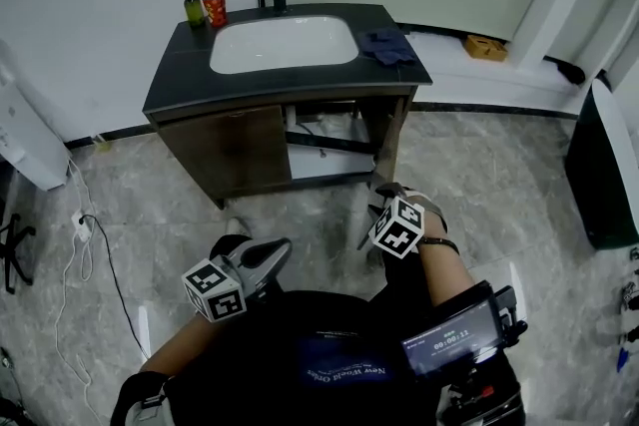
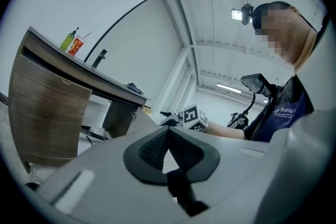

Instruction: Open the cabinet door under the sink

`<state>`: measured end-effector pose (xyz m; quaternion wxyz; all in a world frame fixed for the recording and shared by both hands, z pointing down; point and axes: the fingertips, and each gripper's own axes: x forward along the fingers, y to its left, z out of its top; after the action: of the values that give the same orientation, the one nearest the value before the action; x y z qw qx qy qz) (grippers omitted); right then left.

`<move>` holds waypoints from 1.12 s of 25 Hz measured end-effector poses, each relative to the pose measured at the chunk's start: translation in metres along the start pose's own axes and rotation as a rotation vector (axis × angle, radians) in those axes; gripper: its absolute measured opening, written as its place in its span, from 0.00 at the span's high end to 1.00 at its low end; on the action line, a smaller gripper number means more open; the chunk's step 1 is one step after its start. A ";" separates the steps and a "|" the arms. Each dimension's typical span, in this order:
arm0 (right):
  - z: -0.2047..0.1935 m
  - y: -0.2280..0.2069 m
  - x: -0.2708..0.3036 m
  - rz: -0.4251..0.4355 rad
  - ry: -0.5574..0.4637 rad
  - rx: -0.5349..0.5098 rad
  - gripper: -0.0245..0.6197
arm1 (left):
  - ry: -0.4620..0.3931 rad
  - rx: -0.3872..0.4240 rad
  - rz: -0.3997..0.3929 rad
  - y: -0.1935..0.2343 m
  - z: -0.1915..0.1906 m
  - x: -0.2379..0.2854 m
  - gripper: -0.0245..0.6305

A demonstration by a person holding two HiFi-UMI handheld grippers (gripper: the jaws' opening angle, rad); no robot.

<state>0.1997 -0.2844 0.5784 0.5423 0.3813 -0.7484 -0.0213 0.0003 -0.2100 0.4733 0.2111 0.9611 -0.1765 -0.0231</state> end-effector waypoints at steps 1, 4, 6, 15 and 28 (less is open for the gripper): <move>-0.012 -0.005 -0.005 -0.035 0.007 0.021 0.76 | 0.000 0.001 -0.005 -0.004 -0.002 -0.001 0.95; -0.053 -0.020 -0.013 -0.148 0.037 0.051 0.92 | -0.001 0.000 -0.022 -0.017 -0.004 -0.003 0.95; -0.082 -0.032 -0.017 -0.244 0.077 0.033 0.95 | 0.000 0.001 -0.036 -0.025 -0.006 -0.002 0.95; -0.157 -0.086 -0.031 -0.458 0.141 0.069 0.96 | 0.014 0.008 -0.064 -0.039 -0.012 0.006 0.95; -0.046 -0.078 -0.049 -0.574 -0.028 0.043 0.96 | 0.008 0.013 -0.016 0.002 0.002 -0.001 0.95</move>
<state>0.2865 -0.2929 0.5237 0.4954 0.5888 -0.6175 -0.1633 -0.0020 -0.2122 0.4720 0.2052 0.9640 -0.1681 -0.0199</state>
